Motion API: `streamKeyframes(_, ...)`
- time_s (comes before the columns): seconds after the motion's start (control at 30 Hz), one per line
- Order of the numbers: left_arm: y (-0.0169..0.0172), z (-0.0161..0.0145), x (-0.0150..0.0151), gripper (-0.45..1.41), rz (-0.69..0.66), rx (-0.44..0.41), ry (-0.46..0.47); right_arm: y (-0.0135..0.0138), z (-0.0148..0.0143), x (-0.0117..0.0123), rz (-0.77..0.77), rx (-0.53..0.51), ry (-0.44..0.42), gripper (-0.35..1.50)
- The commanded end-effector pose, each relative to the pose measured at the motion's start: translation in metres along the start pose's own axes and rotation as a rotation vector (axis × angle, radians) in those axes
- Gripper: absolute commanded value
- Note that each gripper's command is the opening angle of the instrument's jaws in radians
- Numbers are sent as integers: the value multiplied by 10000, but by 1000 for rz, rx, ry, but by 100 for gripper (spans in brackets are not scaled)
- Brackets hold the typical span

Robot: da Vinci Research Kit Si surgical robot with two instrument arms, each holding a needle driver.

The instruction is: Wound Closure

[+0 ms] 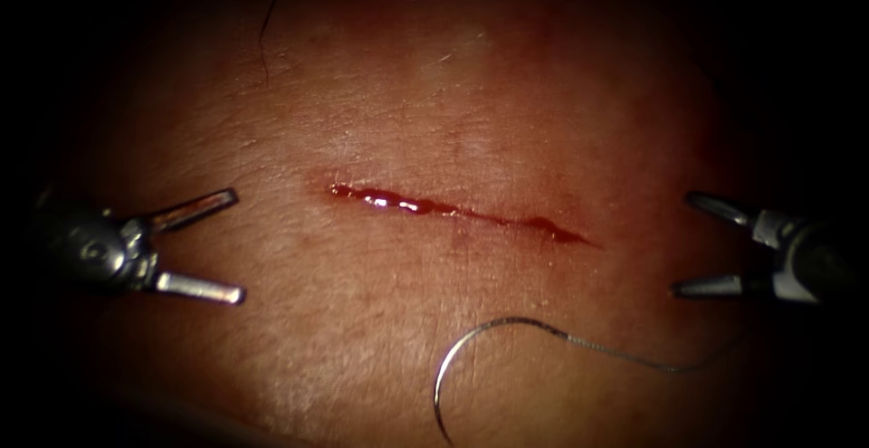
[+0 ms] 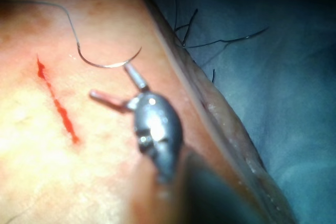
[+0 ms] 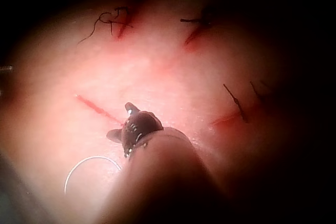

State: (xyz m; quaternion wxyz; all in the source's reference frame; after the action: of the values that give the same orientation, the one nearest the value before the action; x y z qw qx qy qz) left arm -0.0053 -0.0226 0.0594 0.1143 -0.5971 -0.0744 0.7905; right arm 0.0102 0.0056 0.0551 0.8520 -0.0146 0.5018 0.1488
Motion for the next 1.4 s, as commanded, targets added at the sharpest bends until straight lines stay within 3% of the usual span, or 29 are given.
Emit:
streamKeyframes(0.03,8,1,-7,66,-3,-2,-2,-4,10,-1,1,5,2,139)
streamKeyframes(0.73,17,11,-7,71,-5,9,-7,-8,11,-1,-25,10,10,140)
streamKeyframes(1.23,52,37,-14,71,-120,112,-56,-6,13,-4,-25,6,11,139)
streamKeyframes(1.4,75,52,-17,77,-220,201,-82,-8,19,-6,-28,1,10,139)
